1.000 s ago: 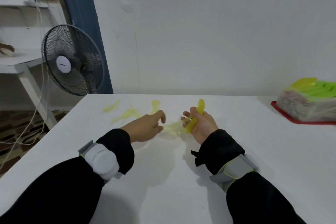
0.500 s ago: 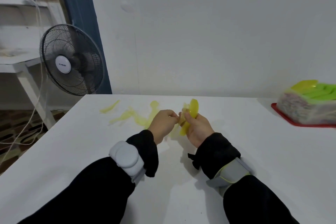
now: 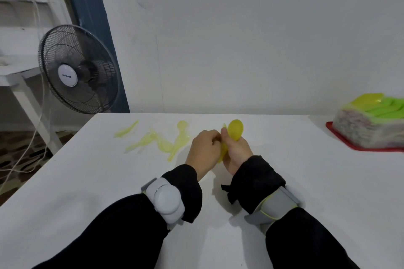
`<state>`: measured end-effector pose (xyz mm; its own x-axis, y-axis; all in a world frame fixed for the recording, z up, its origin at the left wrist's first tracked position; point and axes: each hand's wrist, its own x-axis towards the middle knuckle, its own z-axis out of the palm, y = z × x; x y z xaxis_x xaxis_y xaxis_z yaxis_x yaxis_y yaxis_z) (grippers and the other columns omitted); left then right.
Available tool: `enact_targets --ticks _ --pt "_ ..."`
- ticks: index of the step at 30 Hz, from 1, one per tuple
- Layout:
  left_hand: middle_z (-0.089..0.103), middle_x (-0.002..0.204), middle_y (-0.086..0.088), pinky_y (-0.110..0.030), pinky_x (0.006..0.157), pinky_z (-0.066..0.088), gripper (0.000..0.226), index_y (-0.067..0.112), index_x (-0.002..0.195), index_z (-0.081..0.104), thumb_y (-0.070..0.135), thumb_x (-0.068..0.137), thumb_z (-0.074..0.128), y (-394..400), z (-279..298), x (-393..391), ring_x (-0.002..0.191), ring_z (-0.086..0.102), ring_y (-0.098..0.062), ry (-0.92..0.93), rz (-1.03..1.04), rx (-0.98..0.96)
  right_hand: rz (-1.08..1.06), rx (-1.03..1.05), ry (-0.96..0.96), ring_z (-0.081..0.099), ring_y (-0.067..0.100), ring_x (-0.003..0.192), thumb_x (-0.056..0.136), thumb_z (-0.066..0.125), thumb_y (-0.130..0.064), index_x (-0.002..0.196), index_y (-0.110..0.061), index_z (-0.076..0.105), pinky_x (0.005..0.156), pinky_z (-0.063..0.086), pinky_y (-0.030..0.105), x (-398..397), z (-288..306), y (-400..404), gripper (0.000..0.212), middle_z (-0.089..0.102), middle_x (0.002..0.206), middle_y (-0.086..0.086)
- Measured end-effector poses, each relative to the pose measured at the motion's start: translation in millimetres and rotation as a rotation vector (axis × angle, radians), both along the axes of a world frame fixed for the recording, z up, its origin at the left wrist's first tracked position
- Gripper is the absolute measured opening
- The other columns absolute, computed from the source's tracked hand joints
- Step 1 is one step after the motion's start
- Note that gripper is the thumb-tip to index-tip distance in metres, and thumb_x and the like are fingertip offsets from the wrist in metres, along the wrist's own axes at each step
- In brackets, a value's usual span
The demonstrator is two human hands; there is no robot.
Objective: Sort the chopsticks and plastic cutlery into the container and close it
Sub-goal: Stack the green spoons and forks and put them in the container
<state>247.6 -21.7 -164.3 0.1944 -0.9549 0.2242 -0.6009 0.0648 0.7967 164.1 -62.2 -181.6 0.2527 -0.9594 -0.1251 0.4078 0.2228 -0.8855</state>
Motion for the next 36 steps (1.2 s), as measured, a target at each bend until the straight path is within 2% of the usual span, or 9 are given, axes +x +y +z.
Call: enact_targets --ticks 4,8,13,18,22,25,29,34,36 --pt "0.05 0.09 0.002 -0.018 0.059 0.039 0.013 0.01 0.092 0.062 0.017 0.09 0.052 -0.8 -3.2 4.4 0.068 0.05 -0.009 -0.009 -0.116 0.019 0.048 0.084 0.008 0.059 0.021 0.073 0.095 0.049 -0.035 0.094 -0.006 0.053 0.068 0.05 0.033 -7.9 5.1 -6.4 0.029 0.057 0.082 0.01" --pt "0.057 0.087 0.001 -0.017 0.054 0.037 0.008 0.017 0.081 0.059 0.015 0.089 0.058 -6.4 -11.6 5.4 0.063 0.049 -0.011 0.158 -0.095 0.024 0.102 0.229 -0.146 0.069 0.025 0.078 0.099 0.042 -0.036 0.12 -0.006 0.048 0.064 0.055 0.035 -10.0 7.1 -8.1 0.037 0.063 0.101 0.017" --pt "0.06 0.077 0.004 -0.021 0.059 0.041 0.02 0.019 0.071 0.057 0.009 0.088 0.055 -12.5 -10.7 8.7 0.069 0.055 -0.012 0.342 0.022 0.02 0.041 0.312 -0.13 0.064 0.032 0.077 0.102 0.035 -0.03 0.097 -0.003 0.049 0.062 0.051 0.038 -17.6 6.3 -11.7 0.03 0.062 0.096 0.023" --pt "0.052 0.06 0.008 -0.014 0.052 0.038 0.012 0.016 0.075 0.065 0.013 0.085 0.059 -11.2 -2.7 3.6 0.053 0.047 -0.005 0.227 0.086 -0.031 -0.051 0.27 0.104 0.046 0.017 0.048 0.099 0.043 -0.035 0.088 -0.006 0.051 0.05 0.039 0.026 -16.9 -1.2 -17.5 0.032 0.05 0.066 0.007" --pt "0.06 0.062 -0.001 -0.023 0.057 0.048 0.017 0.016 0.069 0.064 0.011 0.083 0.057 -10.3 0.8 -4.5 0.057 0.056 -0.015 0.195 0.038 0.009 0.144 0.234 0.069 0.057 0.023 0.079 0.095 0.04 -0.05 0.1 -0.004 0.058 0.069 0.05 0.034 -9.4 1.1 -13.3 0.049 0.06 0.088 0.011" --pt "0.047 0.059 -0.001 -0.022 0.052 0.034 0.023 0.012 0.063 0.058 0.007 0.084 0.051 -8.7 1.1 0.3 0.058 0.043 -0.018 0.043 -0.025 0.037 0.189 0.192 0.039 0.063 0.024 0.084 0.098 0.043 -0.036 0.102 -0.002 0.06 0.076 0.051 0.037 -7.2 -0.3 -12.3 0.038 0.064 0.096 0.013" --pt "0.06 0.083 0.0 -0.022 0.069 0.043 0.026 0.014 0.095 0.071 0.002 0.084 0.05 -12.2 6.0 25.9 0.074 0.057 -0.014 0.083 -0.069 0.055 0.164 0.241 0.025 0.057 0.022 0.061 0.099 0.045 -0.023 0.091 -0.007 0.053 0.062 0.048 0.032 -8.8 1.0 -12.4 0.02 0.057 0.076 0.01" --pt "0.049 0.119 -0.008 -0.039 0.09 0.035 0.03 0.015 0.12 0.048 0.022 0.091 0.046 -32.6 -3.2 83.4 0.109 0.048 -0.031 -0.653 0.249 0.287 0.115 0.285 0.074 0.05 0.02 0.055 0.096 0.052 -0.022 0.087 -0.01 0.047 0.054 0.046 0.03 -11.5 -1.9 -15.5 0.015 0.049 0.066 0.007" --pt "0.053 0.117 -0.007 -0.04 0.091 0.033 0.027 0.014 0.118 0.047 0.023 0.093 0.044 -33.9 -12.7 93.3 0.109 0.048 -0.031 -0.717 0.292 0.353 0.131 0.279 0.081 0.05 0.02 0.055 0.095 0.054 -0.023 0.086 -0.011 0.048 0.055 0.047 0.03 -9.9 -2.2 -15.0 0.016 0.049 0.066 0.006"
